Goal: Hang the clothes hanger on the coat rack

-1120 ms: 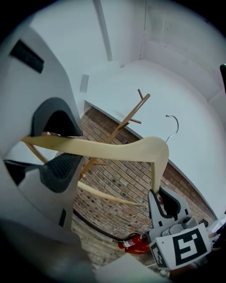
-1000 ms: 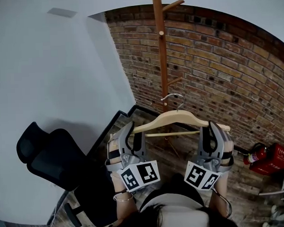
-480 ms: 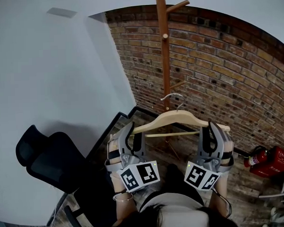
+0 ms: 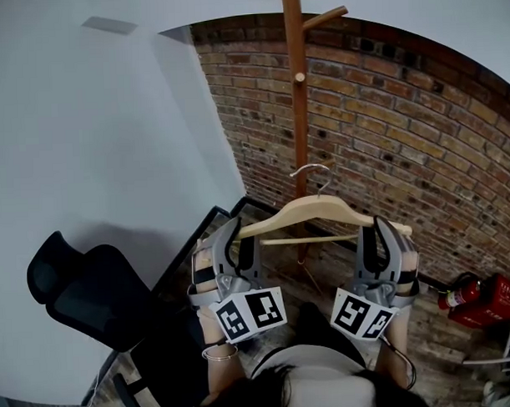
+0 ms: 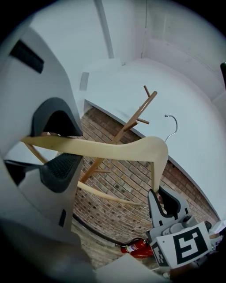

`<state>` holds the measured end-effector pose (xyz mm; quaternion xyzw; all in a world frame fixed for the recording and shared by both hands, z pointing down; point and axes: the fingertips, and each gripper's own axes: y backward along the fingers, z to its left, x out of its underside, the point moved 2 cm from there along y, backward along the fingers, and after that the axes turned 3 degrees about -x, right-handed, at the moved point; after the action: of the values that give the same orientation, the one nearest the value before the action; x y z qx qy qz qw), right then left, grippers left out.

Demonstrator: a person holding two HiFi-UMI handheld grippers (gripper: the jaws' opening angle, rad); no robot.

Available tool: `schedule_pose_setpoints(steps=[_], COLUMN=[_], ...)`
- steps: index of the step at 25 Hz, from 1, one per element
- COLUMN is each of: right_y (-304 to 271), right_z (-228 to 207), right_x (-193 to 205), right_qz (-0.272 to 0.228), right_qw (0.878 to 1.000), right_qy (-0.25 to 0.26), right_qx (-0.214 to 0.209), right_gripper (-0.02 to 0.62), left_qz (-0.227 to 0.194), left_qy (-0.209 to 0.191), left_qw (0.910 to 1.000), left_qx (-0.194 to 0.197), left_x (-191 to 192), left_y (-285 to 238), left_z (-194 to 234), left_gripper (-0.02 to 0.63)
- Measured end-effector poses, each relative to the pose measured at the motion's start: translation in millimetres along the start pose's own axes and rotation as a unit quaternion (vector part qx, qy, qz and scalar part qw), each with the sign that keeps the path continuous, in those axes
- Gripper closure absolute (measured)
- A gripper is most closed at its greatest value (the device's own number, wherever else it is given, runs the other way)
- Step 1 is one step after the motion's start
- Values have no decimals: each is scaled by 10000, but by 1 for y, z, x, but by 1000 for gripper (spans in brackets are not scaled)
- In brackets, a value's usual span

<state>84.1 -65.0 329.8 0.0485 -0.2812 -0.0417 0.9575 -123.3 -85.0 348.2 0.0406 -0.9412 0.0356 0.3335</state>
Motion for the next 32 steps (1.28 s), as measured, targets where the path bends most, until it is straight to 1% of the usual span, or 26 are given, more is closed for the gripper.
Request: schedule_pose_setpoints(steps=[15, 32], right_y=[-50, -102], right_z=[-7, -6], right_x=[9, 14], right_qz=[-97, -177], right_qw=[9999, 9996], right_qy=[-41, -78], right_qx=[-106, -216], right_gripper=[491, 491], left_qz=[90, 239], left_qy=[-21, -20], left_qw=[9999, 9997], left_qx=[-43, -67], left_x=[-8, -9], left_y=[-45, -91], left_z=[5, 11], left_gripper=[491, 491])
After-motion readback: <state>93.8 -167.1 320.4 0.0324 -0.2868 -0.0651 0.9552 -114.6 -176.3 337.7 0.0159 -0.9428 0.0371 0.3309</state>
